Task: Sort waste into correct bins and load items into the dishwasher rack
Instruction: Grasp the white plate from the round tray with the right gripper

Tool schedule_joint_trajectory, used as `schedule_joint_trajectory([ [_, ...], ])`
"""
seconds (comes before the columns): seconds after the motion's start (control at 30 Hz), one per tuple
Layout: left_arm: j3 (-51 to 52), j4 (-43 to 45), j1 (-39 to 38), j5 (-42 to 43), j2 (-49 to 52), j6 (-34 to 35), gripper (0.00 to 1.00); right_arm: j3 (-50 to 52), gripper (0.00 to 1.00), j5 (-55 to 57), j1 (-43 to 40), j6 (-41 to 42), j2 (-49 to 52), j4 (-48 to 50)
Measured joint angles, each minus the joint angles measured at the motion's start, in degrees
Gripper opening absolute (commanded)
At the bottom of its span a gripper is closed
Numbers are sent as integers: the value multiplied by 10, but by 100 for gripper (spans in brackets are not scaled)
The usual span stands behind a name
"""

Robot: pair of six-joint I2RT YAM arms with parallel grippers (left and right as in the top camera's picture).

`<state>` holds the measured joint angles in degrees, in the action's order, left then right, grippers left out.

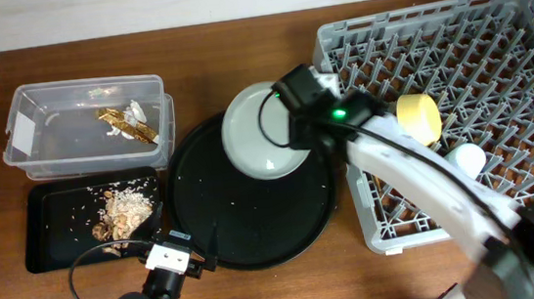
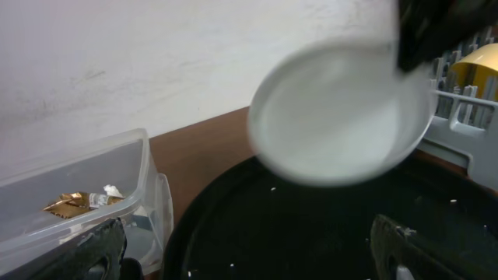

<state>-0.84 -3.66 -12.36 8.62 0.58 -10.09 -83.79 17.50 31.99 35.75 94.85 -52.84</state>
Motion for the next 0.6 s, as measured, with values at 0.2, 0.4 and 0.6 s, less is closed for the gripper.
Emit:
schedule_joint_trajectory([
  [0.2,0,0,0,0,0,0,99,0,4,553,-96,-139,-73,9],
  [0.4,0,0,0,0,0,0,99,3,4,534,-289,-309,-7,173],
  [0.6,0,0,0,0,0,0,99,3,34,473,-266,-393,111,214],
])
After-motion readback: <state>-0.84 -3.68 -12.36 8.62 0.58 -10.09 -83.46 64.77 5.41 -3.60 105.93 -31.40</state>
